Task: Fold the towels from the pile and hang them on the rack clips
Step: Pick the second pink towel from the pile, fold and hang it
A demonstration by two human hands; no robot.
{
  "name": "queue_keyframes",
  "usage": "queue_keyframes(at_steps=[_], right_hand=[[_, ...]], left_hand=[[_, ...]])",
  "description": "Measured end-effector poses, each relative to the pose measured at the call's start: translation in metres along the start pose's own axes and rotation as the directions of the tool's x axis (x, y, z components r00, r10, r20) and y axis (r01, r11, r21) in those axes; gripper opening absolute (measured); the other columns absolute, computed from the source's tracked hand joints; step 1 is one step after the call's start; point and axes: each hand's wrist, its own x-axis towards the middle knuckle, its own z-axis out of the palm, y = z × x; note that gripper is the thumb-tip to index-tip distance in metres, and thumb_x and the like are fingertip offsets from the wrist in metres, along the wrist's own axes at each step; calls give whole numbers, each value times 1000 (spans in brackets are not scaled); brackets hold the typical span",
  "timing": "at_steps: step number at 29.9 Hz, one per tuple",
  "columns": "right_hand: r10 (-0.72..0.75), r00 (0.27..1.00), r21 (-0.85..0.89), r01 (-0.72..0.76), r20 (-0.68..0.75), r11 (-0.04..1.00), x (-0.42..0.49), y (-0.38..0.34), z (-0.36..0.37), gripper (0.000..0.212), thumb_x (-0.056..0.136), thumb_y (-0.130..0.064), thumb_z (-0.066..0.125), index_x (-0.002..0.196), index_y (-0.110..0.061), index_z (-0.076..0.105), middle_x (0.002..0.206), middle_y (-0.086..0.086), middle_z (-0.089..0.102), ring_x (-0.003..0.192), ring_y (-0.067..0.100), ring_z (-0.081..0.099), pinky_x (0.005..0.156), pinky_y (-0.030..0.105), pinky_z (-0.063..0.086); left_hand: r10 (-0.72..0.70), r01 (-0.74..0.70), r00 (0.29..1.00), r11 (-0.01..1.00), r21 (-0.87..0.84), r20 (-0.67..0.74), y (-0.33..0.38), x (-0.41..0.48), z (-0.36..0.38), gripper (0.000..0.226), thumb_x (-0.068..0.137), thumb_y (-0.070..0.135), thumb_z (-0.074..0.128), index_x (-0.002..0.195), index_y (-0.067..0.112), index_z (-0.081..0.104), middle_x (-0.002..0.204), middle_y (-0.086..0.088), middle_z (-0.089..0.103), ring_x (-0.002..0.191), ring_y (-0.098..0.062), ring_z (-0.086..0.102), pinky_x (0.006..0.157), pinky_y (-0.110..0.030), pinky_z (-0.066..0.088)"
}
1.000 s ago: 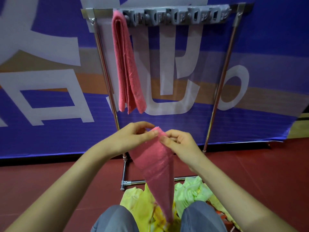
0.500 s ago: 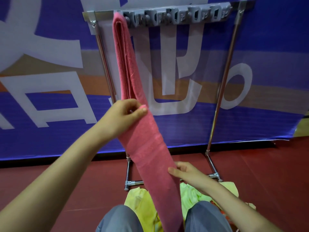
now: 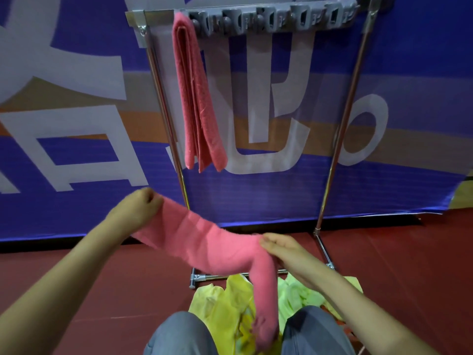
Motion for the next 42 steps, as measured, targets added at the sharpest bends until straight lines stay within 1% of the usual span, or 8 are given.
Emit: queue_keyframes(at_steps=[7,10,17,21,27,32,36,42], right_hand=[[-42,996,-16,44,75,999,9,-58,11,18,89,-22,48,83,-17,65,66,-12,68,63,-3,59,62,11,46],[-48,994,-28,51,96,998,7,-75,9,21,91,-19,46,85,-16,66,67,-10,69,63,-2,61,63,11,47],[-50,993,-8,52,108,999,-3,-81,-7,22,86,-35,54,81,-16,65,63,-10,67,59,1,60,58,14,45],[40,992,-25,-37,121,999,-5,-56,-13,58,46,-71,72,74,-20,75,72,-9,72,69,3,65,68,17,48],[-92,992,176,75,90,981,-6,-65,-12,55,41,-59,79,78,-19,75,70,-8,73,65,1,66,59,13,50],[-127,992,190,122,14,974,3,-98,-3,28,91,-21,37,74,-14,57,50,-10,64,50,-4,59,51,11,46],[-126,992,183,121,13,976,8,-107,-11,31,81,-35,46,84,-12,66,72,-3,73,73,7,67,70,18,54],[-55,995,178,68,-77,982,-1,-112,-27,33,69,-35,53,91,-13,65,77,-4,74,76,7,67,71,19,55]], left_hand=[[389,-121,828,827,-548,404,57,-55,34,28,95,30,37,107,18,60,111,10,61,102,1,54,85,-2,39],[459,-135,831,714,-688,314,81,-63,41,37,93,33,35,102,7,60,106,-6,64,100,-10,56,96,-25,42],[527,-119,829,491,-863,185,105,-67,23,25,85,29,43,66,16,54,55,9,55,53,-1,50,56,-12,43],[408,-44,905,375,-926,123,106,-59,4,29,89,27,42,65,18,54,50,7,56,47,-4,52,50,-16,46],[367,32,898,495,-868,242,76,-41,4,24,92,21,40,76,17,57,64,3,57,58,-7,51,54,-18,45],[455,168,715,625,-762,531,90,-40,23,46,87,48,23,83,19,59,54,8,61,50,-2,56,57,-15,45],[526,120,723,544,-830,449,115,-36,25,61,79,55,24,94,5,55,87,-14,57,85,-19,54,76,-23,41],[532,62,765,500,-864,363,136,-33,27,23,93,28,39,95,23,62,95,6,65,88,-5,58,83,-22,45]])
